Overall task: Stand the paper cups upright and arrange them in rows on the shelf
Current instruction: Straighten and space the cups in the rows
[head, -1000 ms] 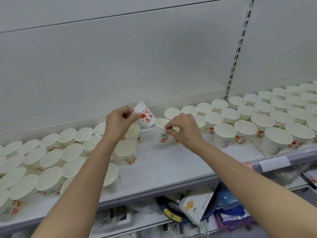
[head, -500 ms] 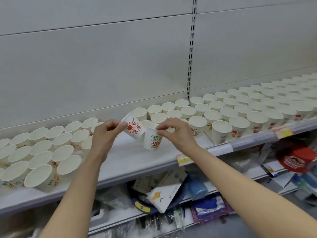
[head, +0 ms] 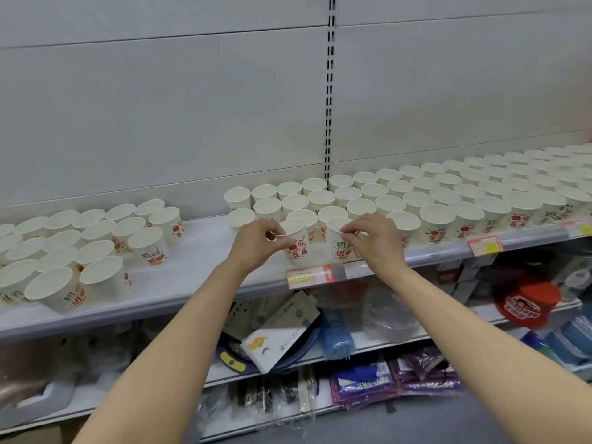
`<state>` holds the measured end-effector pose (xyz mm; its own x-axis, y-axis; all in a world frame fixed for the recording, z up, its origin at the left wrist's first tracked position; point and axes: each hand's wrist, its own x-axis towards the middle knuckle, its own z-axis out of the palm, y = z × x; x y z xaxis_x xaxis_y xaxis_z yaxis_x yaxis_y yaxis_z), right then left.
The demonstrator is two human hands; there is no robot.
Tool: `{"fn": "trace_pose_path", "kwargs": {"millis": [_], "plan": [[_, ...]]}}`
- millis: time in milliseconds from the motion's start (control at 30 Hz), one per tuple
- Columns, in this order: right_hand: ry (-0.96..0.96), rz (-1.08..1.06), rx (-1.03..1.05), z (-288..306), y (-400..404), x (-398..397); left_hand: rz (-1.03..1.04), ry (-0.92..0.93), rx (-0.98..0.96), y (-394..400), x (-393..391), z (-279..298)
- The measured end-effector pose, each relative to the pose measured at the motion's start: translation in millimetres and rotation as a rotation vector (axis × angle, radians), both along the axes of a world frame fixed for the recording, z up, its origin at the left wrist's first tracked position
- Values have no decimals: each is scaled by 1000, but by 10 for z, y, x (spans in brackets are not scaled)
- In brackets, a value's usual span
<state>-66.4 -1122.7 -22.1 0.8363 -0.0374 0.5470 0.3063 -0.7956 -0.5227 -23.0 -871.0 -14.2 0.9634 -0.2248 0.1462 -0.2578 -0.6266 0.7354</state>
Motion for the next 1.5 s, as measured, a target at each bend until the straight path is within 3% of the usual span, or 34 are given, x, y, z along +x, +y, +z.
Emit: {"fn": "trace_pose_path", "kwargs": {"millis": [200,567,1033,1500], "plan": [[26,28,-109,-88,-146,116,-9,-14,77,-152,57,-83],[-118,74,-162,-257,-115,173,-31,-121,229,-279,82,-95],[-162,92,-193,-331,-175,243,28,-91,93,-477,-4,-202],[-115,110,-235,-405,-173,243,41,-112,184,-446,20,-184]]}}
